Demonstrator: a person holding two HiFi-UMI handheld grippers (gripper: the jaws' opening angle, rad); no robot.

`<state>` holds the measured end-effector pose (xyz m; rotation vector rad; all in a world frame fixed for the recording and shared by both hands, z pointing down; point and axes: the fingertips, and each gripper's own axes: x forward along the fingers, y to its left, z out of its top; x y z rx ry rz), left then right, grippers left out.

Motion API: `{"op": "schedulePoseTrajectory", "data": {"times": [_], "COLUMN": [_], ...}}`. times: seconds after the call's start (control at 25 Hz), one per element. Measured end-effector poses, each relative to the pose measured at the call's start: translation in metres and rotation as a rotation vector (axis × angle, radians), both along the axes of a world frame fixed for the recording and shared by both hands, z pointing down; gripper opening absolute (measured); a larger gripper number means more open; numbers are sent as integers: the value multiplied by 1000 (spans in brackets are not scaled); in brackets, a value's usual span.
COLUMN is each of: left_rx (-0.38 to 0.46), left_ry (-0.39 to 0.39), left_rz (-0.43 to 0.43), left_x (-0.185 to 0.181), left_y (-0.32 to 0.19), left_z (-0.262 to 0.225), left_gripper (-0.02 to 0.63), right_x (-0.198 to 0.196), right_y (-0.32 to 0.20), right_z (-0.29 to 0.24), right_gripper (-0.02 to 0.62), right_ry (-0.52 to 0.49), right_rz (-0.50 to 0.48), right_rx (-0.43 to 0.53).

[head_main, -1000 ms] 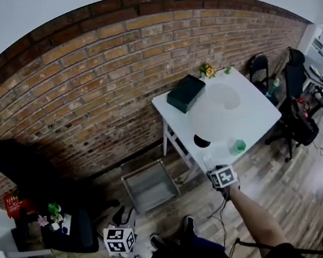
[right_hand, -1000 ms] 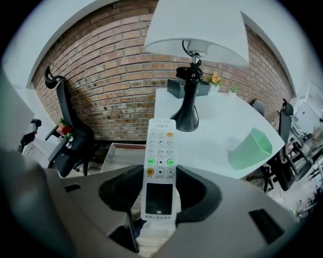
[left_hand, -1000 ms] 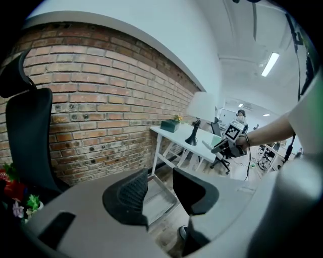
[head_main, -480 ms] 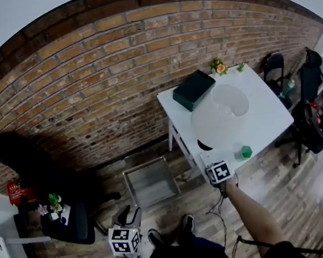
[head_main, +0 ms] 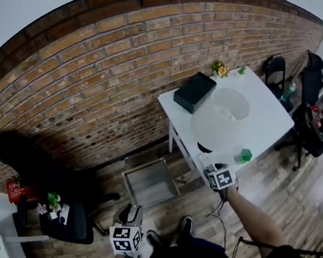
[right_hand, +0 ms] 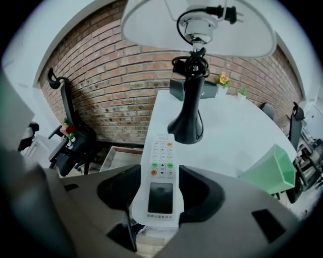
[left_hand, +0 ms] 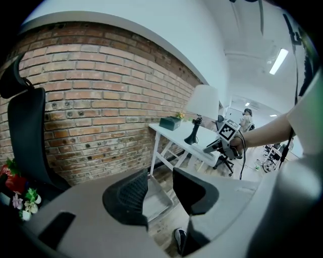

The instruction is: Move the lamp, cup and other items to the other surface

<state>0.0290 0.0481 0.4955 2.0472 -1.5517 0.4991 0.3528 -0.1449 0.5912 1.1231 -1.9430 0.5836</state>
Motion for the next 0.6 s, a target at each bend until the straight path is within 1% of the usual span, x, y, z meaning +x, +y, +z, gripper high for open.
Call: {"op": "schedulePoseTrajectory", "data": {"times": [0.12, 0.2, 0.28, 0.36, 0.44, 0.52, 0.6], "left_rx": [20, 42, 69, 104, 148, 199, 251], "left_ry": [-11, -16, -21, -26, -25, -19, -29], "left_rz": [20, 30, 35, 31, 10, -16, -24], "left_x": [-2, -5, -10, -17, -29, -41, -47], "left_y": [-4, -8, -13, -21, -30, -40, -47], "left_z": [-3, -10, -21, -35, -54, -77, -102], "left_gripper": [155, 153, 153, 154, 155, 155, 153], "right_x": [0, -4, -18, -38, -63, -89, -114], "right_y": [11, 24, 35, 43, 53, 57, 57], "right_z": [-12, -25, -48, -72, -94, -124, -158], "right_gripper": [239, 236, 238, 228, 197, 195, 195], "right_ry": [4, -24, -83, -155, -228, -293, -353], "right_rz": [9, 21, 17, -8, -42, -72, -101], "right_rx": [35, 51, 89, 132, 168, 223, 285]}}
